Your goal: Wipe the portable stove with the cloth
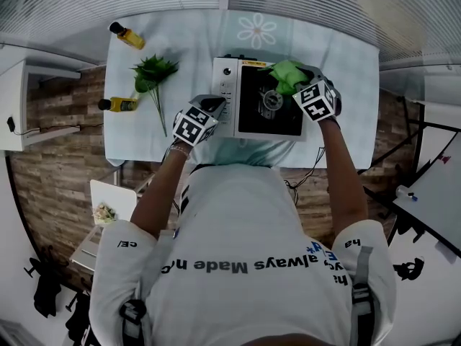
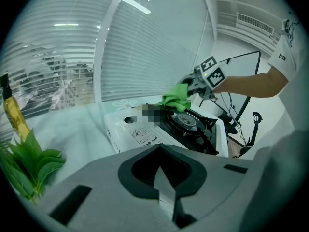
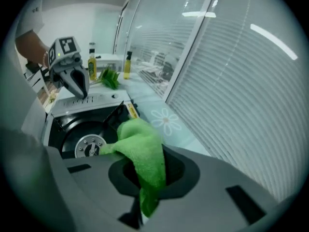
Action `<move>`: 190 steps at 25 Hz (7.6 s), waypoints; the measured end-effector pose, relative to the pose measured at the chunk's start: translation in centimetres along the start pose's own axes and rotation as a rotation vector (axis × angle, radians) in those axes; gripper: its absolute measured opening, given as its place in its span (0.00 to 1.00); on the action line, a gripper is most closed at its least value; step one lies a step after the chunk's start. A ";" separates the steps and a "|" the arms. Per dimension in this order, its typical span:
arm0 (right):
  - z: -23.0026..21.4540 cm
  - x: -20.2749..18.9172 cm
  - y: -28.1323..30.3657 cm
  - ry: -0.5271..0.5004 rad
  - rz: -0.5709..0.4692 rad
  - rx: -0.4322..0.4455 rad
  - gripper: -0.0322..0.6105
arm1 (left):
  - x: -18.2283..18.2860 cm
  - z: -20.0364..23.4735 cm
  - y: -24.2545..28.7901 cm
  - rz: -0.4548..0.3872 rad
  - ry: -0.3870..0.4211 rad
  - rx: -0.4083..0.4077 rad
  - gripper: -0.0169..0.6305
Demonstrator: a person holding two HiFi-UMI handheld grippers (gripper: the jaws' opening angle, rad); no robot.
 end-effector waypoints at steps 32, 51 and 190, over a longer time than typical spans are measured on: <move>6.0 7.5 6.3 -0.213 0.029 0.103 0.09 | 0.0 -0.1 0.2 -0.005 -0.009 -0.008 0.04; 13.8 9.1 5.2 -0.326 0.018 0.151 0.09 | 0.1 -0.3 0.2 0.009 0.020 -0.025 0.04; -3.0 -14.3 1.6 0.326 0.123 -0.026 0.09 | 0.1 -0.3 0.1 0.059 -0.081 0.081 0.04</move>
Point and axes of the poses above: the fingertips, and each gripper's own axes: y forward along the fingers, z to its left, x out of its top, the point moved 3 cm from there along -y, backward along the fingers, and after that the axes turned 1 degree about y, right-handed, at the moved point
